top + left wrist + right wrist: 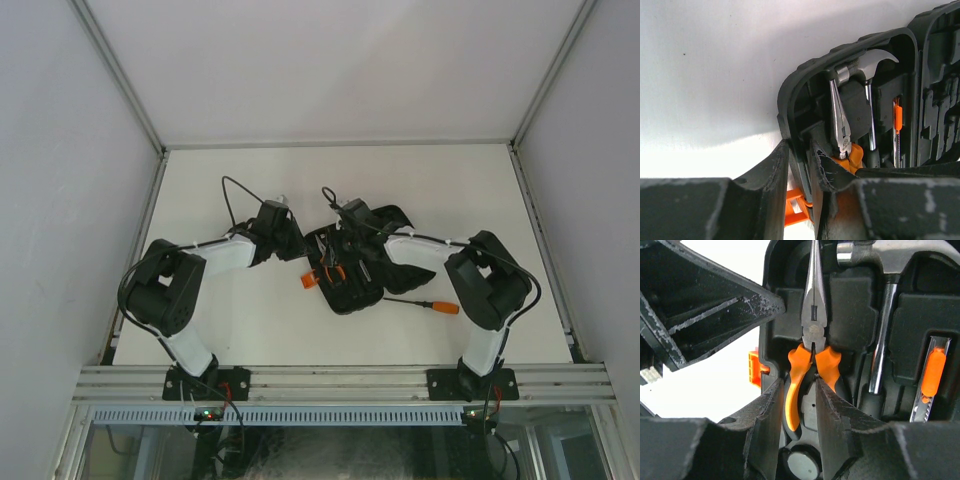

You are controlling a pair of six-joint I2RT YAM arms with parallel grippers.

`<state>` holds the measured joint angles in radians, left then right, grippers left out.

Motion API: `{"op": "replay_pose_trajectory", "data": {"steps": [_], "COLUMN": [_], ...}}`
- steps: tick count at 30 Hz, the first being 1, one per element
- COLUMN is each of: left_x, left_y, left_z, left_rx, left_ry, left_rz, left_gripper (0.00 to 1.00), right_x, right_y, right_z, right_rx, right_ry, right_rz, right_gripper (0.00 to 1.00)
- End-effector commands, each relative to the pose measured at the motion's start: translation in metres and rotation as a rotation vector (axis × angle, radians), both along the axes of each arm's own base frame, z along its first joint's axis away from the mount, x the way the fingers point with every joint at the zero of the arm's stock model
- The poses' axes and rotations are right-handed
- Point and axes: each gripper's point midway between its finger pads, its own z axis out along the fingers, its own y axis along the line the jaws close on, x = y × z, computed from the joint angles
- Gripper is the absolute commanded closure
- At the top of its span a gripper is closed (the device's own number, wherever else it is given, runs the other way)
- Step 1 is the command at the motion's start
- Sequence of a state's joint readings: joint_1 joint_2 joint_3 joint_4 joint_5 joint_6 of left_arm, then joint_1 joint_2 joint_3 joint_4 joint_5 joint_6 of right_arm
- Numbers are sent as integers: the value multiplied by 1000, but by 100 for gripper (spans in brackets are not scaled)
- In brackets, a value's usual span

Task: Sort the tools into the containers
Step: Adjust the pliers in the storage box.

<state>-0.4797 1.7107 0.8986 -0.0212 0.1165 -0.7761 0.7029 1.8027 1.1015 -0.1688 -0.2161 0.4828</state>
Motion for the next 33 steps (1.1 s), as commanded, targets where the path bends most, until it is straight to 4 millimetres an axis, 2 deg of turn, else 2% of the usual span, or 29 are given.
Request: {"op": "replay_pose_trajectory", "data": {"steps": [1,8,13,16,20,25,33], "left_x": [-3,-3,-3,-3,-3,-4,-3], "left_y": [3,2,2,2,2,2,1], "left_z": [-8,-6,-7,-6,-6,-7,-5], "left_rx": [12,9,10,9,9,11,5], "left_ry": [22,18,20,19,19,20,18], "left_rz": [1,-2,0,0,1,0,-4], "left_gripper": [74,74,75,75,75,75,75], "right_x": [16,16,16,12,5,-2,-3], "right_y": [11,13,0,-11,-14,-14,-15], "right_z": [10,0,-7,-11,-13,-23,-36], "right_rx": [16,0,-76,-126,-140,-165,-286], "right_ry": [-28,15,39,64,92,133,146], "right_rz": [-42,-53,-110,-138,-150,-145,-107], "right_gripper": [69,70,84,90,95,98,100]}}
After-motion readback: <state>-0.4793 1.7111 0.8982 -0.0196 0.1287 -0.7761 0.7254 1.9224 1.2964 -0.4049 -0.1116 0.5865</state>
